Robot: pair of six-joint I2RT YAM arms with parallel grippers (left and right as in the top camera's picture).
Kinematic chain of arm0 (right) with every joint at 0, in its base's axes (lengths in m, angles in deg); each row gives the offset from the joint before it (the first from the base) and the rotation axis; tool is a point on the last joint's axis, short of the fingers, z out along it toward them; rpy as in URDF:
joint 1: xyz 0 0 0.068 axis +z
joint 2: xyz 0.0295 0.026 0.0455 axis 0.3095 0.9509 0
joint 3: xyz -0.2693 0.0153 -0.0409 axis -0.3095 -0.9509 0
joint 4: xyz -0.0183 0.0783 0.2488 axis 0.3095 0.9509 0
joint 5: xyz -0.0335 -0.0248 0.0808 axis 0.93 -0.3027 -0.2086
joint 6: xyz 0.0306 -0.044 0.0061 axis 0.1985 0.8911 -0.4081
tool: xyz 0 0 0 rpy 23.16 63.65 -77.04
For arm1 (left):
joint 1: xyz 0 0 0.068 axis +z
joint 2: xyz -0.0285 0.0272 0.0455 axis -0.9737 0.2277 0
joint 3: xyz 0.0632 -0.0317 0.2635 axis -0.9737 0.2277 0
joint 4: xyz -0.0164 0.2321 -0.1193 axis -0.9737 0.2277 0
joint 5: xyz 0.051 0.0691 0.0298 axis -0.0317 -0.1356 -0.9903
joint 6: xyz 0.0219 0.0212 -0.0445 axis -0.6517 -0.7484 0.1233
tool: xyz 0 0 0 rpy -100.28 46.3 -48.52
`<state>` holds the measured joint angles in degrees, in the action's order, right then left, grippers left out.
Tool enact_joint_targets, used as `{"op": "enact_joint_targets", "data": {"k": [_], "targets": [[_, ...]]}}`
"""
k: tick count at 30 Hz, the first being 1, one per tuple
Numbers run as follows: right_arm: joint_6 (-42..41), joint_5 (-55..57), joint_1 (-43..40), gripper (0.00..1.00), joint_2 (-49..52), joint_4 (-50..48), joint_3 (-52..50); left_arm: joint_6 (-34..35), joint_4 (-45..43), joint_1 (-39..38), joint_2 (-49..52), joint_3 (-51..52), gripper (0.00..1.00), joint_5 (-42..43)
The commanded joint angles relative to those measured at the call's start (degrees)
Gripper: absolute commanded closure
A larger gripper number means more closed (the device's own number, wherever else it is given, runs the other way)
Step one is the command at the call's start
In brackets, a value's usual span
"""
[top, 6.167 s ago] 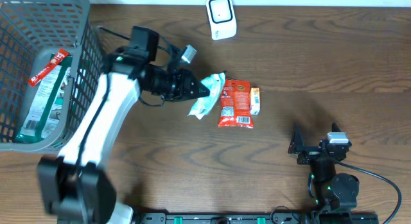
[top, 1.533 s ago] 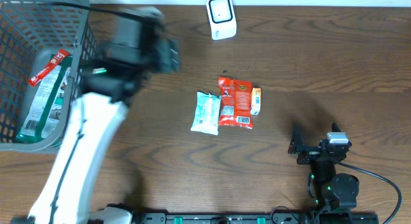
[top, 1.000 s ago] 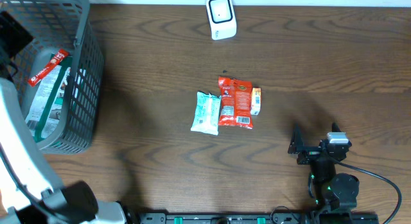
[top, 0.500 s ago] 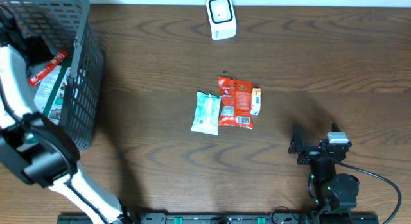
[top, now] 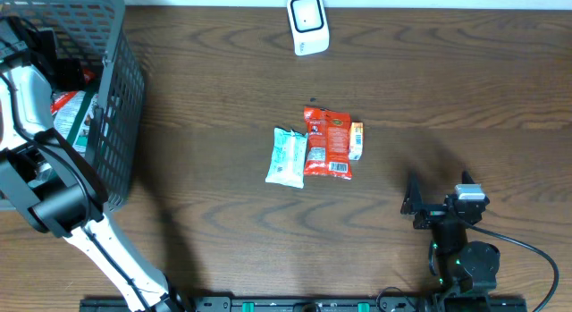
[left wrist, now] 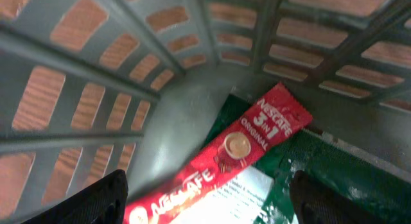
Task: Scan the item barcode
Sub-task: 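Move the left gripper back into the grey basket, then grasp the red Nescafe stick with the left gripper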
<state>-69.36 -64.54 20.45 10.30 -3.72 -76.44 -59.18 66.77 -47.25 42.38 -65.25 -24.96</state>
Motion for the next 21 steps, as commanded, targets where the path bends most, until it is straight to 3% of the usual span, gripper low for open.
{"op": "enact_joint_targets", "data": {"k": [1, 11, 13, 15, 17, 18, 19, 20, 21], "targets": [[0.68, -0.28, -0.61, 0.01, -0.24, 0.24, -0.07, -2.82, -0.79, 0.15, 3.26, -0.26, 0.20, 0.94], [0.68, -0.28, -0.61, 0.01, -0.24, 0.24, -0.07, -3.82, -3.85, 0.39, 9.60, -0.04, 0.20, 0.76], [0.68, -0.28, -0.61, 0.01, -0.24, 0.24, -0.07, -3.82, -3.34, 0.42, 10.38, -0.02, 0.33, 0.76], [0.68, -0.28, -0.61, 0.01, -0.24, 0.24, -0.07, -3.80, -2.89, 0.39, 10.60, 0.46, 0.55, 0.79], [0.68, -0.28, -0.61, 0.01, -0.24, 0.24, -0.07, -3.80, -1.88, 0.39, 10.60, 0.76, 0.63, 0.76], [0.68, -0.28, -0.61, 0.01, -0.24, 0.24, -0.07, -3.80, -1.53, 0.42, 10.60, 0.74, 0.76, 0.72], [0.68, -0.28, -0.61, 0.01, -0.24, 0.24, -0.07, -3.80, -1.46, 0.42, 10.58, 0.74, 0.81, 0.74], [0.68, -0.28, -0.61, 0.01, -0.24, 0.24, -0.07, -3.80, -1.14, 0.42, 10.25, 0.68, 0.92, 0.72], [0.68, -0.28, -0.61, 0.01, -0.24, 0.24, -0.07, -3.80, -1.14, 0.42, 9.90, 0.68, 0.93, 0.72]]}}
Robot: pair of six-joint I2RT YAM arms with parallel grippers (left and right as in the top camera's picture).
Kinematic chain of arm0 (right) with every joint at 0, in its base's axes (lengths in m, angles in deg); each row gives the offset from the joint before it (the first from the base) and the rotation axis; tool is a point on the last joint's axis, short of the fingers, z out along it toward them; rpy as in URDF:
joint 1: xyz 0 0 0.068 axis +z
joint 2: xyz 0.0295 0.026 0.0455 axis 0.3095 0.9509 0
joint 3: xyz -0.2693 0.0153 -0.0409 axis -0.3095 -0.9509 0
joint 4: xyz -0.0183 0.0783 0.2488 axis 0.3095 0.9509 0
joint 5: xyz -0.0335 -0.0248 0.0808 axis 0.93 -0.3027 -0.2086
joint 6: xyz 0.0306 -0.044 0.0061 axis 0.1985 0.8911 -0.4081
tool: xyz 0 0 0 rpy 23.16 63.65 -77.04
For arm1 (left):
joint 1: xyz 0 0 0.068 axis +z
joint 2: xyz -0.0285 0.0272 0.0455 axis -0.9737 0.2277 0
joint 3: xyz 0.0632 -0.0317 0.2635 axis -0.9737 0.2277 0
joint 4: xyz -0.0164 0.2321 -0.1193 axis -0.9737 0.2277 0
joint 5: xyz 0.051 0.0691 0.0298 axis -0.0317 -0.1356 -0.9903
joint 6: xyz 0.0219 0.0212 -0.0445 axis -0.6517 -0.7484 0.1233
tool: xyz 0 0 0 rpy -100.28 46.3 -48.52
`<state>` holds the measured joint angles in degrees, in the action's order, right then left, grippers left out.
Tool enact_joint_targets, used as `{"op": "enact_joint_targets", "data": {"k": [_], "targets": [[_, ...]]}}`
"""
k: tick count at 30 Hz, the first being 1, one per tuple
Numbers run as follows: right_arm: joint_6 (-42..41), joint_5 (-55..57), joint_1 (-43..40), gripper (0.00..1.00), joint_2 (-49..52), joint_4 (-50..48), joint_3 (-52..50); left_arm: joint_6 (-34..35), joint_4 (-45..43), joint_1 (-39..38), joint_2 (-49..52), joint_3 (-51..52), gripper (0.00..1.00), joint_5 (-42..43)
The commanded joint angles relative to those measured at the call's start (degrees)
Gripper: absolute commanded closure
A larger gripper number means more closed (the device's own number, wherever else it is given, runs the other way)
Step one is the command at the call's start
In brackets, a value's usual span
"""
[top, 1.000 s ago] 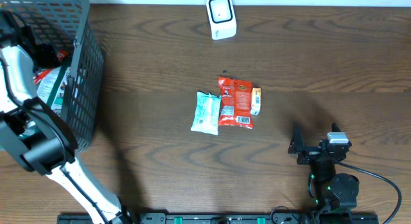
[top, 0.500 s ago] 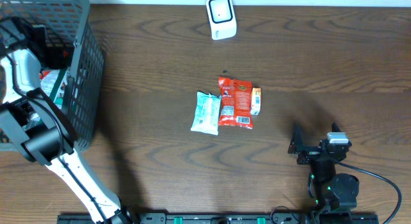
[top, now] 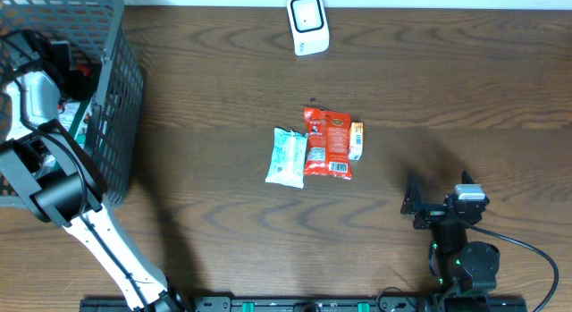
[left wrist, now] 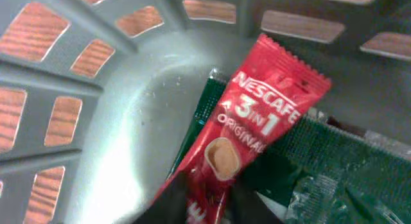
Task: Scan the item barcode
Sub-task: 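Grasp the red Nescafe stick with the left gripper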
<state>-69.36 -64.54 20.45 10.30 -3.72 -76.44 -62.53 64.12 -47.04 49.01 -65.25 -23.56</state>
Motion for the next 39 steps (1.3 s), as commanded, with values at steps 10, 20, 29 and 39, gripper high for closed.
{"op": "enact_joint_targets", "data": {"k": [10, 20, 29, 39], "targets": [[0.68, -0.28, -0.61, 0.01, -0.24, 0.24, -0.07, 2.25, 1.44, 0.20, -5.66, 0.59, 0.93, -0.68], [0.68, -0.28, -0.61, 0.01, -0.24, 0.24, -0.07, 12.50, 4.70, 0.20, -17.84, 0.59, 0.93, -0.68], [0.68, -0.28, -0.61, 0.01, -0.24, 0.24, -0.07, 35.21, 14.88, -0.15, -38.23, 0.59, 0.93, 4.52], [0.68, -0.26, -0.61, 0.01, -0.24, 0.24, -0.07, 36.09, 25.03, -3.87, -57.92, 0.61, 0.93, 22.43]]}}
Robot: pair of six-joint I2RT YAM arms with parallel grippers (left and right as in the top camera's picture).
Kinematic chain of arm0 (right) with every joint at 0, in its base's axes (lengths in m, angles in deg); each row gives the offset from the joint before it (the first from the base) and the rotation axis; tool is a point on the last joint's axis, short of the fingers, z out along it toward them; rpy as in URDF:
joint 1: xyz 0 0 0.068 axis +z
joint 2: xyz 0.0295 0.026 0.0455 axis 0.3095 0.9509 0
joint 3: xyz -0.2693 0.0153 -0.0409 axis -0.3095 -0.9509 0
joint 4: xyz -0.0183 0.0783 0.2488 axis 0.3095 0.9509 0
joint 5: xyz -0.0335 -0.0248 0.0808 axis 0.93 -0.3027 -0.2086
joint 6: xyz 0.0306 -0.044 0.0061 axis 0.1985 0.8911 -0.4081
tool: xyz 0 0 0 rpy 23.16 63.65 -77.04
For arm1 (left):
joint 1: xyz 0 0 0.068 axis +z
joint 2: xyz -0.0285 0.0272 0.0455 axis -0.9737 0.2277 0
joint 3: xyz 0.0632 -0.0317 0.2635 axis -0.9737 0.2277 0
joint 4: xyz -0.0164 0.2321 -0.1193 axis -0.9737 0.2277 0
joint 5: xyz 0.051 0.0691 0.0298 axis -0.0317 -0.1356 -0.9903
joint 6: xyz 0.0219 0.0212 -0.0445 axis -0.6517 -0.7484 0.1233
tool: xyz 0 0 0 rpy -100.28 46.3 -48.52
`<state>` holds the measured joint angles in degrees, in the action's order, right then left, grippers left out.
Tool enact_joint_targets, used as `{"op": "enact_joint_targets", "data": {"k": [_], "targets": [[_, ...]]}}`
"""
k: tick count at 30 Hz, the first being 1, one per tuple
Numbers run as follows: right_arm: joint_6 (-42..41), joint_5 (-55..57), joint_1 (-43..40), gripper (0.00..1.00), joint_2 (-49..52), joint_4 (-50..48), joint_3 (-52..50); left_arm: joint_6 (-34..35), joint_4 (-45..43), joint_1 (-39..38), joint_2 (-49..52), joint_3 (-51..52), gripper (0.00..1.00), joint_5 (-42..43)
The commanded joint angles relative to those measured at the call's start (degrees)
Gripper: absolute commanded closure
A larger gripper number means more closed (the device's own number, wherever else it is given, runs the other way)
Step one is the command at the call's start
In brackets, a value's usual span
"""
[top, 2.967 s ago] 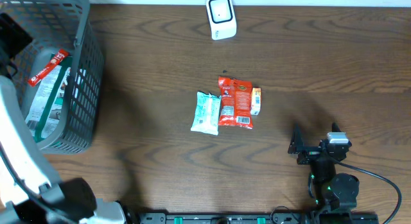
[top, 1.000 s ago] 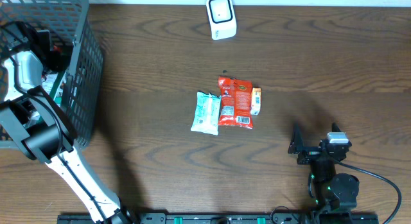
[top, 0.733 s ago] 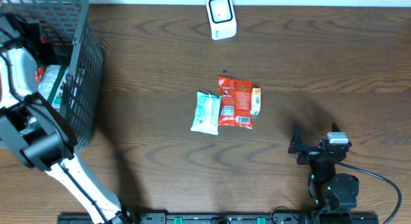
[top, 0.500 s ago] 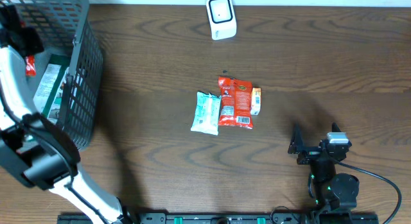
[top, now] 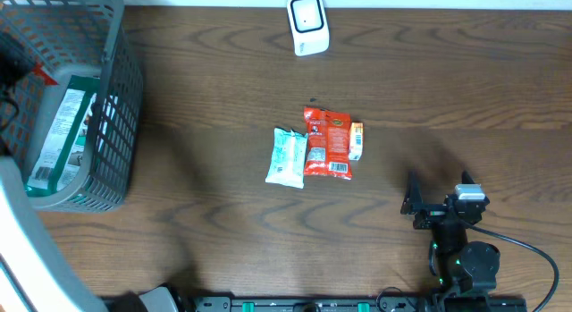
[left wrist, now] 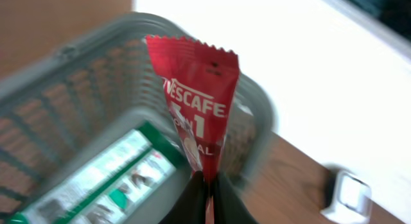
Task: Scan the item barcode
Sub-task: 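Grasp the red Nescafe stick with the left gripper, then carry the Nescafe stick out and place it left of the wipes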
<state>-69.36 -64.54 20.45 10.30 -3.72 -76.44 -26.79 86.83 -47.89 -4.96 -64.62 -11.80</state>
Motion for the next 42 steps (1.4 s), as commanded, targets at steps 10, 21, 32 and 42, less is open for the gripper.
{"op": "enact_joint_targets", "data": {"k": [10, 21, 32, 42], "targets": [[0.68, -0.28, -0.61, 0.01, -0.24, 0.24, -0.07, -6.71, 12.72, -27.17, -3.56, 9.86, 0.93, 12.52], [0.68, -0.26, -0.61, 0.01, -0.24, 0.24, -0.07, -4.48, -9.86, -45.16, 6.75, 40.72, 0.93, 11.74], [0.68, -0.28, -0.61, 0.01, -0.24, 0.24, -0.07, -5.31, -13.07, -46.21, 11.02, 41.51, 0.40, 2.36], [0.68, -0.28, -0.61, 0.01, -0.24, 0.24, -0.07, -4.90, -13.53, -52.61, 11.04, 41.83, 0.61, -10.45]]}}
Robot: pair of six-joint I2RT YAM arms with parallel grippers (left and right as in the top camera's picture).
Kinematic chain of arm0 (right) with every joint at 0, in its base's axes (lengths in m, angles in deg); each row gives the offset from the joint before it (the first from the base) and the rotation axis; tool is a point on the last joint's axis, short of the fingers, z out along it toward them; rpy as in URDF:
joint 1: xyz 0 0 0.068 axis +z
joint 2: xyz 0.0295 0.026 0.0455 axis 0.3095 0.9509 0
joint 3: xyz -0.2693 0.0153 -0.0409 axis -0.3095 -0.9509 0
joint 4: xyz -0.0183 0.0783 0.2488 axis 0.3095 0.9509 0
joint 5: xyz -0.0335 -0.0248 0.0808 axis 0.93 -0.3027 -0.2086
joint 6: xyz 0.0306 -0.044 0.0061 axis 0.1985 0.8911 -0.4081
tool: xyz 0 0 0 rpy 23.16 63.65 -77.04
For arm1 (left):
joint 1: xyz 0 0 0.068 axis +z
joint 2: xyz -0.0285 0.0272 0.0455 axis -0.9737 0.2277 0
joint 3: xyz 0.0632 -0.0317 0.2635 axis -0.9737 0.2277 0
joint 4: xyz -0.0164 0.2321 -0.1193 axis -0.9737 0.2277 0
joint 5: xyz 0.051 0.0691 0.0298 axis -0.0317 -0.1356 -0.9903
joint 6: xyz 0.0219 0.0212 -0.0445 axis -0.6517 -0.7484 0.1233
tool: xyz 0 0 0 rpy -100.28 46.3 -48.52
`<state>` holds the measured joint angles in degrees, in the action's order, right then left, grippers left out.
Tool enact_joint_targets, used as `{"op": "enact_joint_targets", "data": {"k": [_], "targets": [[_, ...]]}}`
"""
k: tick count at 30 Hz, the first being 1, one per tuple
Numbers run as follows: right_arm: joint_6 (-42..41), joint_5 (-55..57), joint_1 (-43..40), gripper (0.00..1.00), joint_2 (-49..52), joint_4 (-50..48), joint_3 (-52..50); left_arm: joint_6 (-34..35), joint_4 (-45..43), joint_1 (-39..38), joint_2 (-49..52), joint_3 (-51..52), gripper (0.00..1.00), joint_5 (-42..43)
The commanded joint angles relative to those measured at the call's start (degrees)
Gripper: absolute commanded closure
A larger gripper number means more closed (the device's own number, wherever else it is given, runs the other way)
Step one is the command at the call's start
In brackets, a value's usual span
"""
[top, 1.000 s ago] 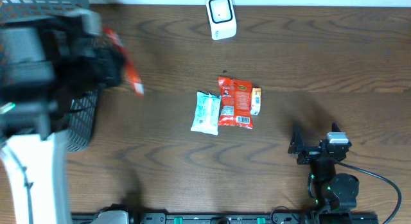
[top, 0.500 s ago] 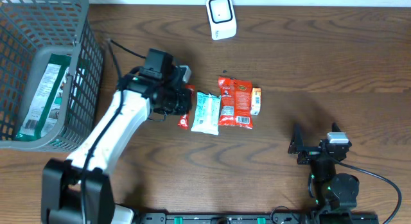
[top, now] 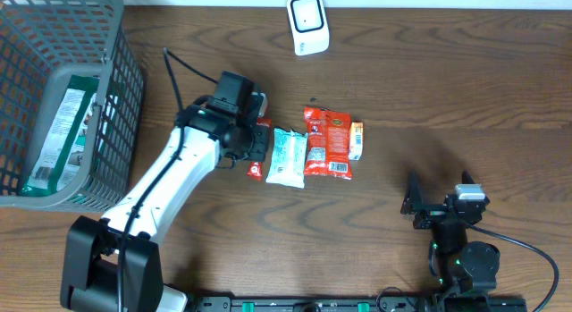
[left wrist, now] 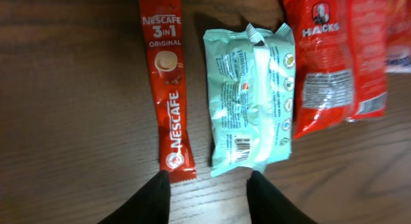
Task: Scan the item barcode
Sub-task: 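Carry the Nescafe stick out and place it left of the wipes, then move the left gripper into the basket and grasp the green gloves pack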
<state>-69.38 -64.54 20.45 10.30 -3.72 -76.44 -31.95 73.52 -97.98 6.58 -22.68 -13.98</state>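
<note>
A red Nescafe 3-in-1 stick (left wrist: 167,89) lies flat on the wooden table (top: 447,97), just left of a light blue packet (left wrist: 253,99); in the overhead view the stick (top: 256,167) shows partly under my left arm. Over the stick's near end my left gripper (left wrist: 209,195) hangs open, its dark fingers (left wrist: 151,201) holding nothing; from overhead the left gripper (top: 253,144) is mid-table. The white barcode scanner (top: 307,24) stands at the back edge. My right gripper (top: 416,205) rests at the front right, its jaws unclear.
A red Hacks packet (top: 328,144) and a small orange packet (top: 357,140) lie right of the light blue packet (top: 286,157). A grey basket (top: 116,97) at the far left holds a green-and-white packet (top: 58,133).
My left gripper held the Nescafe stick in the air above the basket. Now the stick lies on the table left of the light blue packet, and the gripper is open over it.
My left gripper was open inside the basket over the Nescafe stick. Then it was shut on the stick in the basket, then held it lifted above the basket. Now the stick lies on the table beside the other packets, let go. The right arm stayed still.
</note>
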Motion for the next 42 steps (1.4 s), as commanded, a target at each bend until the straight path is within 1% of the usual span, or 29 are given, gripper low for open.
{"op": "enact_joint_targets", "data": {"k": [1, 3, 5, 6, 10, 11, 12, 13, 14, 17, 18, 20, 22, 26, 28, 30, 32, 37, 42], "targets": [[0.70, -0.28, -0.61, 0.01, -0.24, 0.24, -0.07, 0.28, -0.22, -3.13, -0.50, -0.11, 0.61, -9.90], [0.70, -0.28, -0.61, 0.01, -0.24, 0.24, -0.07, 2.10, -0.13, -4.31, -0.52, -0.11, 0.61, -14.36], [0.70, -0.28, -0.61, 0.01, -0.24, 0.24, -0.07, 2.34, 0.31, -4.11, -1.11, -0.76, 0.58, -14.82], [0.70, -0.28, -0.61, 0.01, -0.24, 0.24, -0.07, 1.88, 1.53, -3.32, -1.99, -2.27, 0.51, -14.86], [0.70, -0.28, -0.61, 0.01, -0.24, 0.24, -0.07, -0.48, 7.96, 1.95, -5.90, -12.63, 0.45, -15.50], [0.70, -0.26, -0.61, 0.01, -0.24, 0.24, -0.07, -0.48, 9.88, 4.52, -7.28, -17.38, 0.41, -17.88], [0.70, -0.28, -0.61, 0.01, -0.24, 0.24, -0.07, -0.63, 10.95, 7.08, -8.48, -21.57, 0.32, -20.13], [0.70, -0.28, -0.61, 0.01, -0.24, 0.24, -0.07, -1.55, 11.13, 9.22, -9.33, -24.46, 0.29, -21.00], [0.70, -0.28, -0.61, 0.01, -0.24, 0.24, -0.07, -3.10, 10.80, 13.05, -10.49, -28.28, 0.27, -21.05], [0.70, -0.28, -0.61, 0.01, -0.24, 0.24, -0.07, -3.48, 10.34, 20.61, -11.28, -33.11, 0.23, -21.05], [0.70, -0.28, -0.61, 0.01, -0.24, 0.24, -0.07, -3.48, 9.79, 25.35, -11.28, -34.62, 0.20, -21.03], [0.70, -0.28, -0.61, 0.01, -0.24, 0.24, -0.07, -3.67, 7.91, 32.30, -11.02, -34.69, 0.13, -21.03], [0.70, -0.26, -0.61, 0.01, -0.24, 0.24, -0.07, -5.09, 7.89, 41.16, -8.72, -34.45, 0.09, -20.70], [0.70, -0.28, -0.61, 0.01, -0.24, 0.24, -0.07, -5.90, 8.79, 47.39, -3.72, -33.09, 0.07, -20.59], [0.70, -0.28, -0.61, 0.01, -0.24, 0.24, -0.07, -7.13, 9.03, 49.13, -0.70, -32.17, 0.07, -20.59], [0.70, -0.28, -0.61, 0.01, -0.24, 0.24, -0.07, -11.37, 9.77, 50.56, 5.44, -31.54, 0.06, -20.59], [0.70, -0.28, -0.61, 0.01, -0.24, 0.24, -0.07, -13.27, 10.67, 50.77, 9.42, -31.54, 0.05, -20.59], [0.70, -0.28, -0.61, 0.01, -0.24, 0.24, -0.07, -14.14, 11.65, 50.75, 18.29, -31.52, 0.04, -20.13], [0.70, -0.28, -0.61, 0.01, -0.24, 0.24, -0.07, -14.21, 13.18, 50.64, 25.14, -31.52, 0.03, -19.93]]}}
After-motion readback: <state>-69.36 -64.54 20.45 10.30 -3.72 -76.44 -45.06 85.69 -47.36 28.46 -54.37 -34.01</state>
